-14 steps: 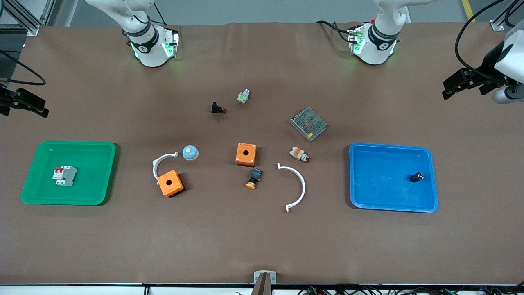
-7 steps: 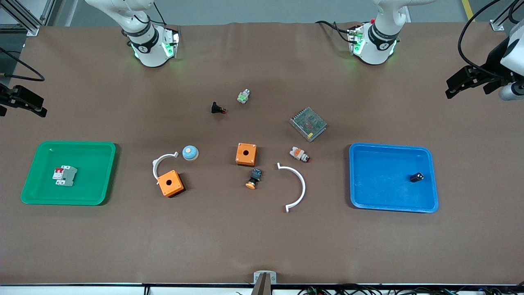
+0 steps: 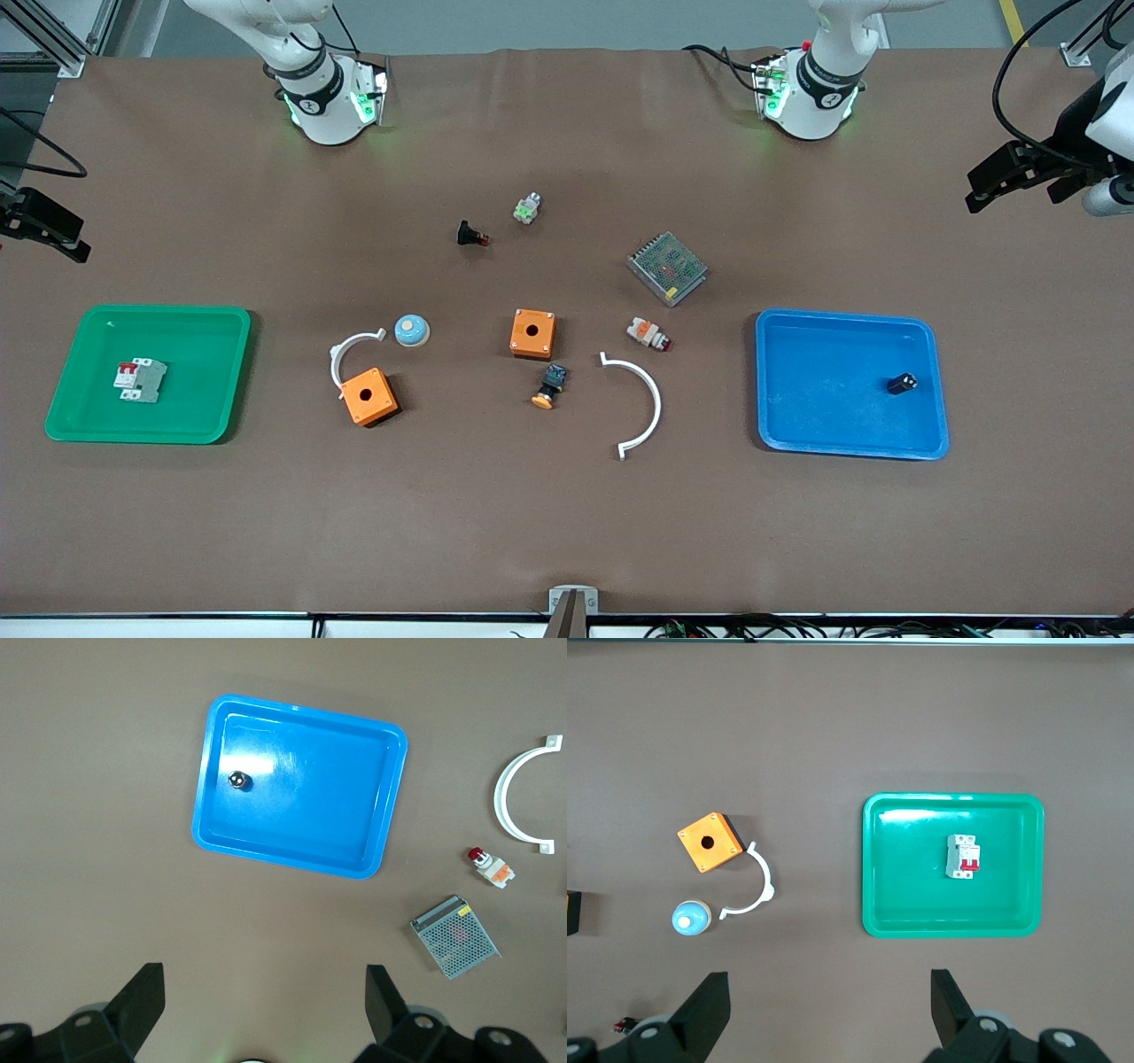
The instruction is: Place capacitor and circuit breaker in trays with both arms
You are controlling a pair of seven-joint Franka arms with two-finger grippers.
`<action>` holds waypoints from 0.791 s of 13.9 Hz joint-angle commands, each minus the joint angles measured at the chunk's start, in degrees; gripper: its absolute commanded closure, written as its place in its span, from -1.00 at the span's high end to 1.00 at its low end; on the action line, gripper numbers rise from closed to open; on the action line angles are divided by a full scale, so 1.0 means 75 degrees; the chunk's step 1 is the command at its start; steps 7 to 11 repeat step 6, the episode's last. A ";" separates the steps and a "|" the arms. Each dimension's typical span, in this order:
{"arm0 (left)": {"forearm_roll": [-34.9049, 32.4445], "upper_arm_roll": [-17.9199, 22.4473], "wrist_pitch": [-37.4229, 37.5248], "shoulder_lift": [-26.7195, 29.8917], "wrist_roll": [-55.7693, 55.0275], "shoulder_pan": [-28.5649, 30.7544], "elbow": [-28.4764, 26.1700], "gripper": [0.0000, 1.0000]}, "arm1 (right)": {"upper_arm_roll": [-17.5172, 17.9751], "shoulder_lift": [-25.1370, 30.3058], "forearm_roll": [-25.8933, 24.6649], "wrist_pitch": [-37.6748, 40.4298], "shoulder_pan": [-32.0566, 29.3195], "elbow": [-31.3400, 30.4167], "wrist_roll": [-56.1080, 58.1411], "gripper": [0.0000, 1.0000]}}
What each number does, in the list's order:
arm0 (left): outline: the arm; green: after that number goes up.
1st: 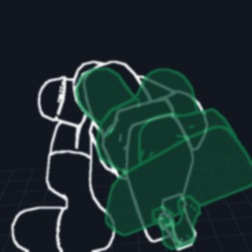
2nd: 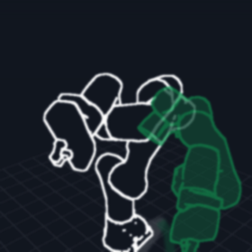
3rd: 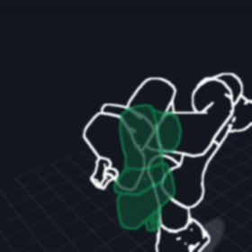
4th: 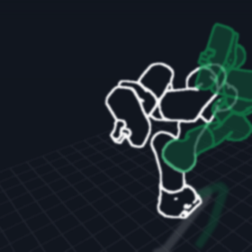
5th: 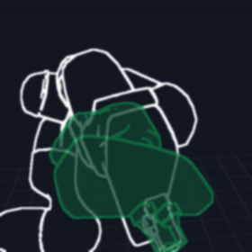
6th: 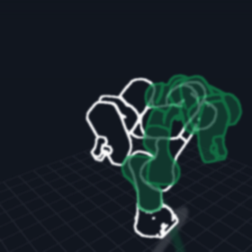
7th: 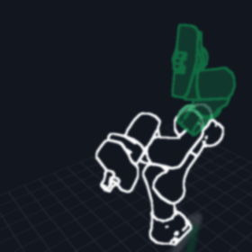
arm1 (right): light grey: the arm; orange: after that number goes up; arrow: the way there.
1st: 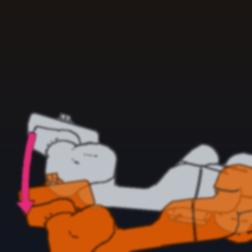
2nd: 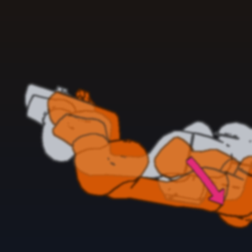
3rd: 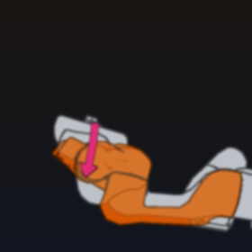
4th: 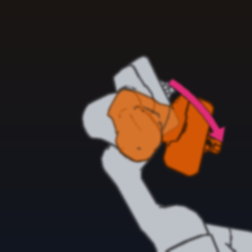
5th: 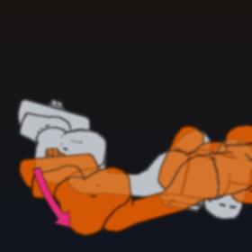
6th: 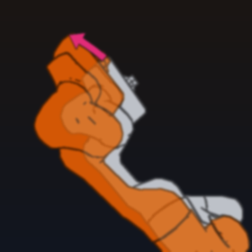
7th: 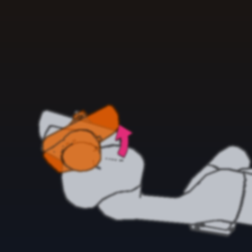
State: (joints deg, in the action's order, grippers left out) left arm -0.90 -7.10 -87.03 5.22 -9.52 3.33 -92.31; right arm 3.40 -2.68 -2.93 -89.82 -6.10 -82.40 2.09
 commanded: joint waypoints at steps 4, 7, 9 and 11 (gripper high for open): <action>-0.0021 -0.0003 0.0096 -0.0005 0.0086 0.0001 0.0097 1.00 | 0.0015 -0.0099 0.0144 0.0022 -0.0007 0.0193 0.0037 1.00; -0.0021 -0.0003 0.0096 0.0007 0.0097 0.0001 0.0086 1.00 | 0.0015 -0.0099 0.0144 0.0011 -0.0018 0.0193 0.0049 1.00; -0.0021 -0.0003 0.0096 0.0007 0.0097 0.0001 0.0086 1.00 | 0.0015 -0.0099 0.0144 0.0011 -0.0018 0.0193 0.0049 1.00; -0.0021 -0.0003 0.0096 0.0007 0.0097 0.0001 0.0086 1.00 | 0.0015 -0.0099 0.0144 0.0011 -0.0018 0.0193 0.0049 1.00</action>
